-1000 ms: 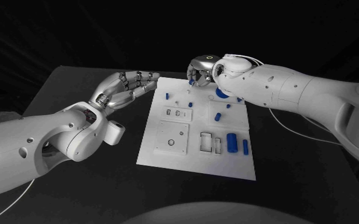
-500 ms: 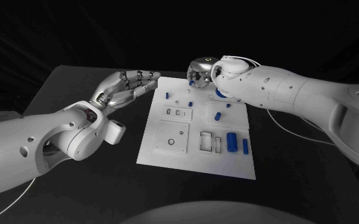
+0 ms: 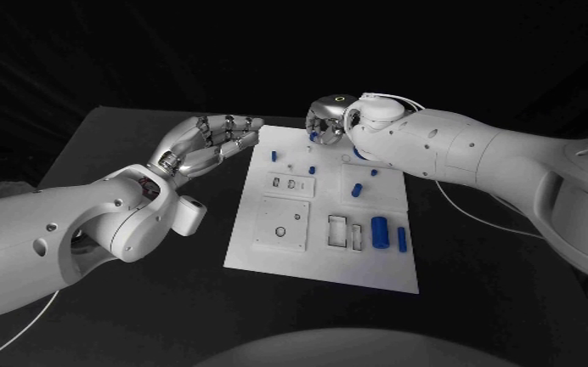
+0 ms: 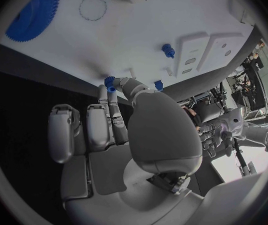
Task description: Assemble the parts on the task board
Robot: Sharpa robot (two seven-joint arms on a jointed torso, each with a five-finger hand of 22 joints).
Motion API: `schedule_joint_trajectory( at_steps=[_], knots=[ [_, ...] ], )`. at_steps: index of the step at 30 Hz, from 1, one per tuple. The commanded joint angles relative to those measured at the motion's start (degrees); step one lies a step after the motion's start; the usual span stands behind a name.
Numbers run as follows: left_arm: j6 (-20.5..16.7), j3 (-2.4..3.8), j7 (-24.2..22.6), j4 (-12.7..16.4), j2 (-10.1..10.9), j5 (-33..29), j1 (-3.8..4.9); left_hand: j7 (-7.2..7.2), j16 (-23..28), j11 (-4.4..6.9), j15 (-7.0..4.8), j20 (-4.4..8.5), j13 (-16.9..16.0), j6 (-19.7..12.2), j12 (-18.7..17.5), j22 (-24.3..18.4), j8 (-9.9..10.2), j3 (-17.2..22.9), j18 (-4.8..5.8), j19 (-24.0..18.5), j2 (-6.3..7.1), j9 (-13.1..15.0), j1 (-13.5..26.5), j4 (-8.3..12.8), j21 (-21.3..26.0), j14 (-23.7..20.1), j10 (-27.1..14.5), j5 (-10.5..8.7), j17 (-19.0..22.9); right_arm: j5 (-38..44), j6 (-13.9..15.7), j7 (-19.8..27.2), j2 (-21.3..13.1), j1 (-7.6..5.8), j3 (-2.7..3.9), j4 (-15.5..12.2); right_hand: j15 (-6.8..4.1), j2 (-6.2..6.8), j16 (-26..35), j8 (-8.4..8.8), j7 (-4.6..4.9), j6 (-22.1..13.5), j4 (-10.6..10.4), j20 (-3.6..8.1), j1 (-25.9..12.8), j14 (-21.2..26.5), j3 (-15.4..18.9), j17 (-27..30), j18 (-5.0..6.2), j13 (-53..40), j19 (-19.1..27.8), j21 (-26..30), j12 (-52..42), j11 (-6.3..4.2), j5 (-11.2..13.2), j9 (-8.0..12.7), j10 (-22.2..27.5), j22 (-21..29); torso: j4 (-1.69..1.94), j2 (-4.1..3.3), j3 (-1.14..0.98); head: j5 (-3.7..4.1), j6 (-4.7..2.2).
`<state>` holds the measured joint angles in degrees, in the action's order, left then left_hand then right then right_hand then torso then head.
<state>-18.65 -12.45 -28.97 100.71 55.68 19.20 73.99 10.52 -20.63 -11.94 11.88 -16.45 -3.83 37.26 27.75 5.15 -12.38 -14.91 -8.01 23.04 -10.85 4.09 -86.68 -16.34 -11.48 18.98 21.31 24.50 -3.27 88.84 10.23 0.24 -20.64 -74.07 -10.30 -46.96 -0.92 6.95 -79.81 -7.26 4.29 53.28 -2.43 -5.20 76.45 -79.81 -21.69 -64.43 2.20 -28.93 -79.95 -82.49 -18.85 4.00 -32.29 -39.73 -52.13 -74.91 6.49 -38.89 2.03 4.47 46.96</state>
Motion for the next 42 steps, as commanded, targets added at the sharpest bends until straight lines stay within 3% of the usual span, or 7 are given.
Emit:
schedule_joint_trajectory(
  at_steps=[1,12,23,29,34,36,42],
  knots=[
    [0.56,0.06,-0.12,0.12,-0.02,0.22,0.11,0.84,-0.23,-0.37,0.14,-0.19,0.09,0.38,0.25,-0.03,-0.37,0.37,0.15,0.34,0.03,0.0,-0.45,-0.11,-0.24,0.31,-0.15,0.26,-0.06,1.08,-1.8,-1.11,0.08,0.2,-0.02,0.12,0.2,-0.37,0.77,2.08,0.24,-2.73,0.23,-0.24,-0.26,1.08,-0.54,1.1,1.24,-0.08,1.2,0.9,1.18,0.48,1.22,1.26,2.43,-4.82,-0.01,0.02,0.01,-0.07,0.11],
    [0.81,0.05,-0.03,-0.16,-0.14,0.22,0.09,0.85,-0.27,-0.39,0.16,-0.19,0.09,0.4,0.27,-0.03,-0.38,0.4,0.15,0.37,0.02,-0.01,-0.49,-0.11,-0.25,0.33,-0.15,0.29,-0.07,0.54,0.55,-0.45,-0.88,0.49,-0.02,-0.75,1.93,-0.17,2.79,3.72,-1.95,-17.25,-0.26,-2.12,-1.69,5.14,3.26,5.75,2.36,-0.19,5.32,4.86,7.39,2.24,18.49,11.46,13.79,-1.86,-0.1,0.07,0.02,-0.08,0.04],
    [0.97,0.01,-0.03,-0.5,0.3,0.22,0.07,0.88,-0.3,-0.42,0.19,-0.19,0.09,0.4,0.3,-0.04,-0.39,0.43,0.14,0.36,0.03,-0.01,-0.56,-0.1,-0.25,0.35,-0.16,0.32,-0.07,-3.7,13.17,4.5,-8.86,-0.4,-0.03,-8.91,1.51,-1.89,2.53,3.18,-1.51,-14.25,-0.39,-1.87,0.66,4.74,5.63,5.8,2.27,-2.77,4.51,4.92,4.18,1.7,18.65,15.1,9.83,-2.64,-0.39,0.22,0.01,0.15,-0.3],
    [1.13,-0.02,-0.04,-0.96,-0.07,0.22,0.03,0.9,-0.36,-0.45,0.22,-0.19,0.1,0.4,0.32,-0.05,-0.39,0.47,0.14,0.39,0.04,-0.02,-0.64,-0.08,-0.25,0.39,-0.19,0.36,-0.07,-5.98,15.2,5.1,-15.4,-1.11,-0.07,-15.45,1.93,-2.87,17.55,3.54,-1.91,-13.67,0.12,-2.1,3.28,20.28,4.13,28.01,3.77,-4.84,10.82,11.32,0.42,1.88,16.9,17.44,8.31,2.1,-0.77,0.42,0.04,-0.7,-0.25],
    [1.21,-0.07,0.06,-1.08,-0.03,0.22,-0.02,0.91,-0.47,-0.46,0.23,-0.19,0.1,0.4,0.34,-0.03,-0.39,0.5,0.13,0.48,0.03,-0.02,-0.69,-0.07,-0.3,0.48,-0.21,0.39,-0.09,-6.84,15.68,5.09,-20.09,-1.13,-0.16,-19.53,1.92,-3.61,25.74,3.49,-1.6,-13.11,-0.71,-2.38,3.23,24.09,5.27,32.76,5.21,-16.33,16.85,17.76,-14.69,1.27,18.94,19.25,6.42,6.13,-0.96,0.39,-0.07,-1.0,-0.32],
    [1.25,-0.09,0.09,-1.22,0.02,0.22,-0.05,0.91,-0.47,-0.46,0.23,-0.19,0.1,0.4,0.34,-0.03,-0.39,0.5,0.13,0.48,0.03,-0.02,-0.69,-0.07,-0.3,0.48,-0.21,0.39,-0.09,-7.28,15.65,4.91,-21.62,-0.95,-0.2,-20.52,1.63,-3.13,24.98,3.45,-1.17,-11.54,-2.05,-2.35,1.94,23.54,7.4,30.88,5.16,-26.23,16.3,18.15,-27.42,0.26,21.69,19.89,7.36,5.74,-1.02,0.4,-0.09,-0.97,-0.3],
    [1.43,-0.14,0.15,-1.62,-0.02,0.22,-0.15,0.93,-0.68,-0.48,0.26,-0.19,0.11,0.39,0.37,-0.06,-0.38,0.59,0.13,0.42,0.0,-0.03,-0.84,-0.05,-0.26,0.66,-0.26,0.44,-0.13,-9.11,14.12,3.2,-23.84,-0.16,-0.3,-20.71,1.03,-4.59,-0.21,2.47,1.24,-6.92,-5.7,-1.35,-1.15,2.94,10.7,-7.77,2.05,-55.31,4.85,6.26,-64.76,-1.41,23.72,19.53,-26.21,-4.93,-1.14,0.47,-0.1,-0.82,-0.18]
  ],
)
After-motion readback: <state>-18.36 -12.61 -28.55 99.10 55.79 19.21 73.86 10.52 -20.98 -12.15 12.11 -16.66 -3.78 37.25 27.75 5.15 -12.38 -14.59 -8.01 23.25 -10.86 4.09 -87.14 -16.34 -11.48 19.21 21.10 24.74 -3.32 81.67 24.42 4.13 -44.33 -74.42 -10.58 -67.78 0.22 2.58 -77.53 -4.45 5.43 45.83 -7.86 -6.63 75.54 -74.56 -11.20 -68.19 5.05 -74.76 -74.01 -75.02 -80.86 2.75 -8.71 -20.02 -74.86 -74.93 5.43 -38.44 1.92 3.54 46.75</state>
